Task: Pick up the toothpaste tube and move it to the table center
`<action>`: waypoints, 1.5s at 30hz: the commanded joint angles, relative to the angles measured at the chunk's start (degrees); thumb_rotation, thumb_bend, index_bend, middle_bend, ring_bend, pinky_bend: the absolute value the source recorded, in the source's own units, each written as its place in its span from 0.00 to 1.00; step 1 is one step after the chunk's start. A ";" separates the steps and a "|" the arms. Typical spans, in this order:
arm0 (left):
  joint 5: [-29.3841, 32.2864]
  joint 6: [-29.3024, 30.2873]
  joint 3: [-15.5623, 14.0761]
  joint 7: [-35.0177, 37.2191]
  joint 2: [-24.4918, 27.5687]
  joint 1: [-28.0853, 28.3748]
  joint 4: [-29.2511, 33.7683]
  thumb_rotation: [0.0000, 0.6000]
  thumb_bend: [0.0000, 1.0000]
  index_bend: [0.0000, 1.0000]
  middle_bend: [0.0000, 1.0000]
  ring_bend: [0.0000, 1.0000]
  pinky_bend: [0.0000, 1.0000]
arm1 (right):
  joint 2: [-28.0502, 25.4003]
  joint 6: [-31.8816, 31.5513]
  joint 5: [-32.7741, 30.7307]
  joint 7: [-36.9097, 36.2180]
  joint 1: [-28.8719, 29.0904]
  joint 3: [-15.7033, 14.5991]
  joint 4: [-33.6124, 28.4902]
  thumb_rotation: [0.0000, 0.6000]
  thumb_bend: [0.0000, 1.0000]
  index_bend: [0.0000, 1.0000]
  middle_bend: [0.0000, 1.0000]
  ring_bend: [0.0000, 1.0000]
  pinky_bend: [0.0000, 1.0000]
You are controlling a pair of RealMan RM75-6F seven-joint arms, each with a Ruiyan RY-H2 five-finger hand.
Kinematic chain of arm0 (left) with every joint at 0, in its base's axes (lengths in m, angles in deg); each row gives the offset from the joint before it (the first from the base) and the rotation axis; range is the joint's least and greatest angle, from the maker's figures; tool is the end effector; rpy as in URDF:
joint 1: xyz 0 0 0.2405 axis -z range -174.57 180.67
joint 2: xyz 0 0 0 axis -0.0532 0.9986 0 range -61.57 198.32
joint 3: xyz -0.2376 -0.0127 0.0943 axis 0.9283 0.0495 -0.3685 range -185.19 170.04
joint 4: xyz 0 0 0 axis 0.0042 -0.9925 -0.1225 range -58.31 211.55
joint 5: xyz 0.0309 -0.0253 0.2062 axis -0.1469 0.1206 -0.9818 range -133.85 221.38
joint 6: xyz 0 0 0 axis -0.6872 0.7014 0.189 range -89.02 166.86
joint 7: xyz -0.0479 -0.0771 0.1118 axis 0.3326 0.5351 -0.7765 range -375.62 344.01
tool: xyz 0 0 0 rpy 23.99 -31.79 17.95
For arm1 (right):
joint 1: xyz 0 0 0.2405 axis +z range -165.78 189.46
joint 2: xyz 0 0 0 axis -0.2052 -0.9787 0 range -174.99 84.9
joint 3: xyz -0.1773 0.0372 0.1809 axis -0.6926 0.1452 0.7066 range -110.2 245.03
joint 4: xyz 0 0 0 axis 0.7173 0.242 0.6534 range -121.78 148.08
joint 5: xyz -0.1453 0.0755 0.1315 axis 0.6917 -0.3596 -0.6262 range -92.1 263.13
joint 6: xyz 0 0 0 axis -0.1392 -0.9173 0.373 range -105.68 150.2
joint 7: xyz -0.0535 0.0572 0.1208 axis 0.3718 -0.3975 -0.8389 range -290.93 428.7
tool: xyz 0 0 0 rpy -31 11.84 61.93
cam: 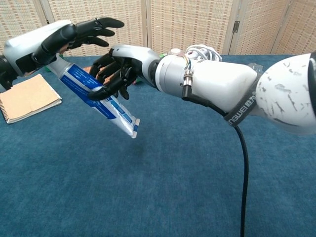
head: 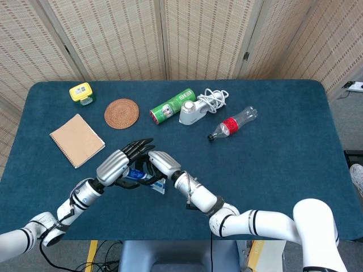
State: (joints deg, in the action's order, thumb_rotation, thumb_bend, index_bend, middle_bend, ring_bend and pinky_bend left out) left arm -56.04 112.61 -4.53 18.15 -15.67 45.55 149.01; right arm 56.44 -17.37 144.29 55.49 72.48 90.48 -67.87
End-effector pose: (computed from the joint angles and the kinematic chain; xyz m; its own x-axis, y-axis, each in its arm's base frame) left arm -0.1444 0.3345 0.0356 0.0770 0.3034 0.9498 0.7282 -0.6677 0.1543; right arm 0.0238 -0.3524 -0.0787 -0.1380 -0.6594 0.7390 -0.8504 -0.3035 -0.4297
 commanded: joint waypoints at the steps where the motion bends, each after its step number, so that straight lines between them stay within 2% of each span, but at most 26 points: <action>1: 0.40 -0.72 -0.30 -0.13 0.57 0.34 0.71 0.00 0.00 0.00 0.00 0.00 0.14 | -0.06 -0.01 -0.50 0.38 0.09 -0.06 -0.03 1.00 0.54 0.78 0.69 0.66 0.71; 8: 0.94 -1.63 -0.48 -2.65 1.09 0.79 1.29 0.00 0.00 0.00 0.00 0.00 0.14 | -0.21 0.35 -2.57 1.35 0.38 -0.06 -0.24 1.00 0.54 0.78 0.70 0.67 0.72; 16: 0.65 0.08 -0.27 -5.35 -0.06 0.67 -0.16 0.00 0.00 0.00 0.00 0.00 0.14 | -0.66 0.98 -4.87 1.86 0.70 0.21 -1.13 1.00 0.54 0.79 0.70 0.68 0.73; 24: 0.75 -0.27 -0.79 -5.41 0.24 0.92 -0.15 0.00 0.00 0.00 0.00 0.00 0.14 | -1.13 1.41 -5.46 2.30 0.79 -0.15 -1.36 1.00 0.53 0.79 0.71 0.69 0.73; 31: 2.51 0.37 -0.31 -2.70 0.78 0.27 0.08 0.00 0.00 0.00 0.00 0.00 0.14 | -1.90 1.84 -4.94 3.36 0.37 -1.80 -0.65 1.00 0.52 0.79 0.71 0.69 0.73; 38: 6.32 1.31 1.13 3.04 1.92 -1.49 0.71 0.00 0.00 0.00 0.00 0.00 0.14 | -7.37 5.24 -3.73 6.32 0.79 -3.73 -1.96 1.00 0.47 0.79 0.70 0.68 0.73; 41: 7.95 0.94 1.53 4.78 2.71 -2.26 1.23 0.00 0.00 0.00 0.00 0.00 0.14 | -12.18 7.47 -3.76 10.82 2.48 -5.13 -3.24 1.00 0.43 0.79 0.68 0.68 0.73; 45: 9.13 0.41 1.85 5.77 3.13 -2.83 1.25 0.00 0.00 0.00 0.00 0.00 0.14 | -15.96 7.52 -4.72 17.06 4.36 -7.59 -4.26 1.00 0.39 0.79 0.65 0.68 0.73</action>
State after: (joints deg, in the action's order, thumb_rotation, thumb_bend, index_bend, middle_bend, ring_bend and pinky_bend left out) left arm -47.03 113.13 -2.77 23.78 -12.63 42.83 150.25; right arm 43.28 -10.53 140.13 68.92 75.31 84.74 -71.08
